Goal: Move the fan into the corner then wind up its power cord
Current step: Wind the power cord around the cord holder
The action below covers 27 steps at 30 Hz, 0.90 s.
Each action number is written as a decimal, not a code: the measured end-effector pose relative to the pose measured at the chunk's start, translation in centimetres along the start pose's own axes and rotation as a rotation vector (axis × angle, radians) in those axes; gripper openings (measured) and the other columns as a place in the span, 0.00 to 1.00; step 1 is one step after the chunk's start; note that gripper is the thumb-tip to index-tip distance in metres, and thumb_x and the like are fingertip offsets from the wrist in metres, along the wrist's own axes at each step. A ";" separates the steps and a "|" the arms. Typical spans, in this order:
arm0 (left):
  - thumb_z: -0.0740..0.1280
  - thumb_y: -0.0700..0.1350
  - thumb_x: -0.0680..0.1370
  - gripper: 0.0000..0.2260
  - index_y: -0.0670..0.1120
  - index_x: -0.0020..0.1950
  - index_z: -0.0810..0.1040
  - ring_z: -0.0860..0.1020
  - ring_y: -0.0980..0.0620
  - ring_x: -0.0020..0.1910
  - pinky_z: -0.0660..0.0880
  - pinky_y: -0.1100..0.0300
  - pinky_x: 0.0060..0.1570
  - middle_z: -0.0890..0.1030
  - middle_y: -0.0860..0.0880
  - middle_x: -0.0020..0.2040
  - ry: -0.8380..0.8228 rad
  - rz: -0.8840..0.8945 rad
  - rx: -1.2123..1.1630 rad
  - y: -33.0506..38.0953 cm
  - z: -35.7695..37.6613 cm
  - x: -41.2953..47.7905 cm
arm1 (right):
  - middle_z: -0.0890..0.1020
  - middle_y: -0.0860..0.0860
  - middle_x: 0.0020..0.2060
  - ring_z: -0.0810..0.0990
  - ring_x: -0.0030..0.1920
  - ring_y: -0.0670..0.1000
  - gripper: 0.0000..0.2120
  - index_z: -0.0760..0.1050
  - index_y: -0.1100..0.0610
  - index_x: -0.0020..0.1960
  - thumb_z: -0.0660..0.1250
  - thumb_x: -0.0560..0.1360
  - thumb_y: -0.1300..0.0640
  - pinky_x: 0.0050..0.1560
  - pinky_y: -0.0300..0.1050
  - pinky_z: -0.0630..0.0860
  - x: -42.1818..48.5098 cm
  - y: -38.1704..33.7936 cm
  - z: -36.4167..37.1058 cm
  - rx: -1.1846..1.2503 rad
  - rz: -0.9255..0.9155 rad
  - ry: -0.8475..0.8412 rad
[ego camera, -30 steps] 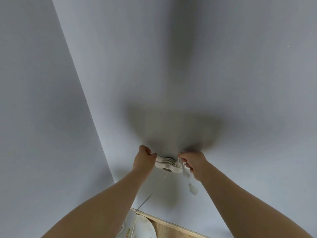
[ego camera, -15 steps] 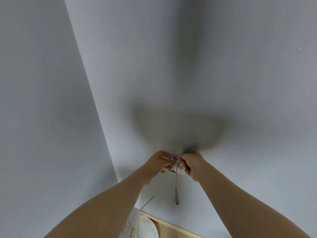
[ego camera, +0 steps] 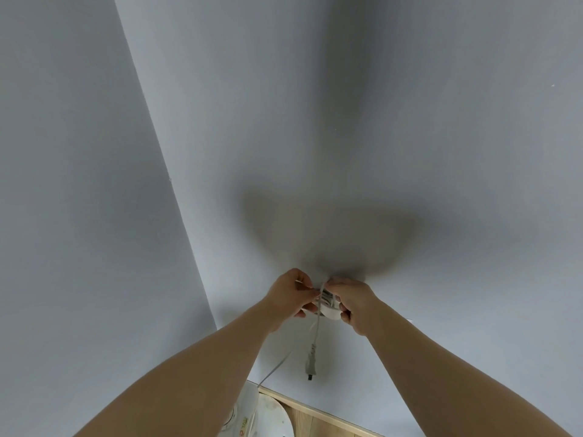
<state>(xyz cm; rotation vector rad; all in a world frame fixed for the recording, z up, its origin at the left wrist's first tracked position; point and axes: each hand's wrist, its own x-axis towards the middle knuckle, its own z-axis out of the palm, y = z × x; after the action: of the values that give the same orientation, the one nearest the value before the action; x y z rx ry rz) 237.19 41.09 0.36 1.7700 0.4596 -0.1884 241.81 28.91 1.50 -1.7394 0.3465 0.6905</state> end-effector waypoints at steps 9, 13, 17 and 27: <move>0.61 0.32 0.76 0.13 0.48 0.37 0.68 0.82 0.50 0.31 0.83 0.54 0.40 0.77 0.49 0.33 0.152 0.017 0.097 0.4 -0.1 1.1 | 0.71 0.51 0.32 0.65 0.30 0.48 0.09 0.71 0.56 0.37 0.63 0.76 0.58 0.30 0.40 0.63 0.6 -0.2 -0.3 -0.208 -0.040 -0.001; 0.56 0.35 0.74 0.14 0.52 0.37 0.72 0.82 0.50 0.44 0.74 0.61 0.39 0.78 0.53 0.38 0.145 0.096 0.422 0.6 -1.2 1.2 | 0.73 0.50 0.31 0.64 0.27 0.48 0.08 0.70 0.59 0.40 0.58 0.77 0.62 0.28 0.38 0.61 0.9 0.7 -0.4 -0.361 0.005 0.001; 0.57 0.35 0.75 0.17 0.53 0.40 0.81 0.80 0.52 0.50 0.73 0.63 0.46 0.79 0.54 0.43 0.133 0.112 0.600 1.2 -2.1 1.8 | 0.76 0.50 0.38 0.70 0.30 0.47 0.07 0.73 0.56 0.51 0.57 0.79 0.59 0.32 0.38 0.66 1.0 1.7 -0.5 -0.380 0.062 -0.012; 0.57 0.37 0.77 0.18 0.55 0.49 0.83 0.78 0.50 0.56 0.75 0.58 0.55 0.81 0.55 0.58 0.215 0.038 0.711 -1.2 -2.3 3.4 | 0.76 0.51 0.48 0.70 0.47 0.51 0.14 0.77 0.57 0.61 0.60 0.78 0.60 0.33 0.38 0.68 0.9 2.0 -1.1 -0.401 -0.012 -0.054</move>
<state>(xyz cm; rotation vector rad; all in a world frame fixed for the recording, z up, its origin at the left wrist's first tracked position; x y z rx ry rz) 239.49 44.20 -1.36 2.5101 0.5527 -0.1429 241.73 27.42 -0.43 -2.0935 0.1664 0.8381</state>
